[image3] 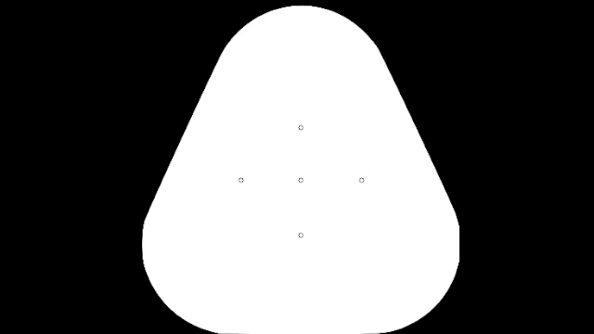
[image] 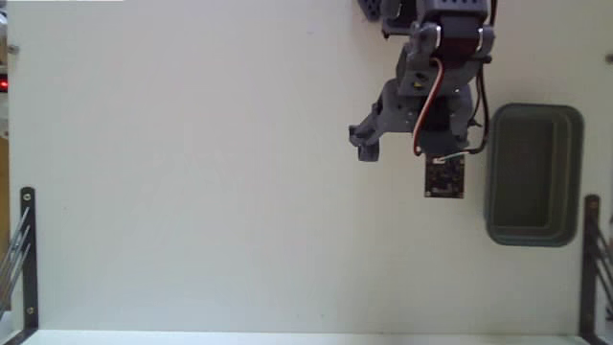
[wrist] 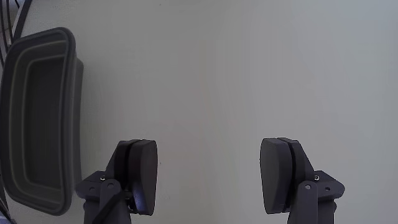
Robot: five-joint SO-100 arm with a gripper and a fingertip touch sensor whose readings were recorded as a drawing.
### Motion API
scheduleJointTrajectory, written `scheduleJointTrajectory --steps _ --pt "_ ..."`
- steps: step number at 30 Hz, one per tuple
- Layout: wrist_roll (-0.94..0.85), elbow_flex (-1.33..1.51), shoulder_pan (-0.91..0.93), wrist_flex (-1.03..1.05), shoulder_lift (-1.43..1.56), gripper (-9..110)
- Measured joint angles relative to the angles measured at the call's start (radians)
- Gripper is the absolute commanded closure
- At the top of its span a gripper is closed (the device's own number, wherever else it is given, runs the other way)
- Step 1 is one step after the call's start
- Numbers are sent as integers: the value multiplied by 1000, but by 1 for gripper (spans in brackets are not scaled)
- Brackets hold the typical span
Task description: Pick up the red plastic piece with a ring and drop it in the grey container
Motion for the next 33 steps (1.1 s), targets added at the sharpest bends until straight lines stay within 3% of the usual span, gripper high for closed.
scheduleJointTrajectory --steps 33 --pt "0 0 0 0 0 -9"
